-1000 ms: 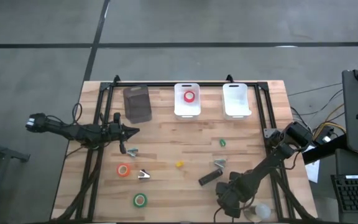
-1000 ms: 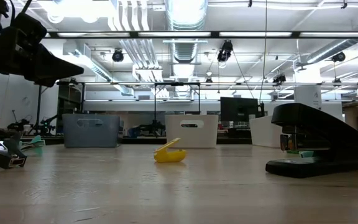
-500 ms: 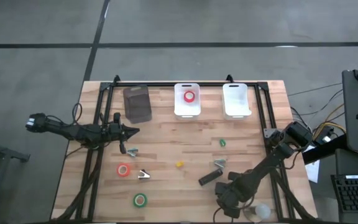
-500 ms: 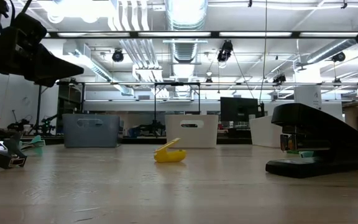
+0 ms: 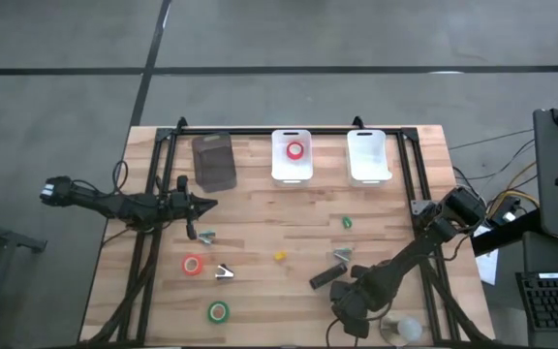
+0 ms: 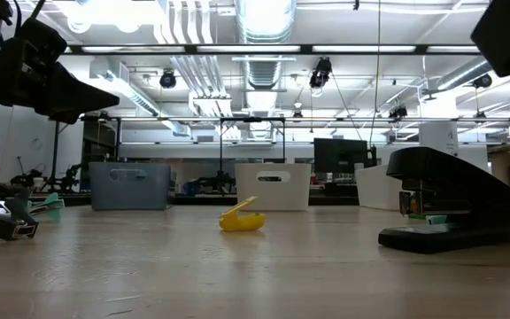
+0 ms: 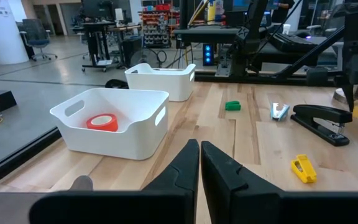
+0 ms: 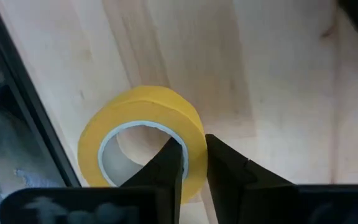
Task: Pick and place Stapler, Stapler remover, tape
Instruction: Put the yellow tape into the left white bin
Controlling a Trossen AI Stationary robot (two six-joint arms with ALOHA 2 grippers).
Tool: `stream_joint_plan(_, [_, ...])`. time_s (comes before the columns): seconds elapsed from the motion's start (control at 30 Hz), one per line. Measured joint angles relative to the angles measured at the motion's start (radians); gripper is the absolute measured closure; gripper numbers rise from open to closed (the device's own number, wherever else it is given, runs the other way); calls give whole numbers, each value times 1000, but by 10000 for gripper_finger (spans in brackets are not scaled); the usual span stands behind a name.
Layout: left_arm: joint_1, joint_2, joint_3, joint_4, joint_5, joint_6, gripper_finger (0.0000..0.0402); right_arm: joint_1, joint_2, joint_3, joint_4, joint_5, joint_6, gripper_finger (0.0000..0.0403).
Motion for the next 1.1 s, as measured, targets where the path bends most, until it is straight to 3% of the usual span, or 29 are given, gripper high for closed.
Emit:
stream_joint_plan(0.37, [0, 0, 0, 0, 0, 0, 380, -62, -2, 134, -173, 4, -106, 353])
stream_joint_plan(0.53, [0, 0, 0, 0, 0, 0, 380, -101, -2, 210, -257, 65, -191, 351])
stream_joint_plan(0.77, [0, 0, 0, 0, 0, 0, 380, -190, -2, 307, -306, 184, -369, 350])
stream_joint_plan(1.1, [0, 0, 0, 0, 0, 0, 380, -364, -2, 380, -309, 187, -671, 349])
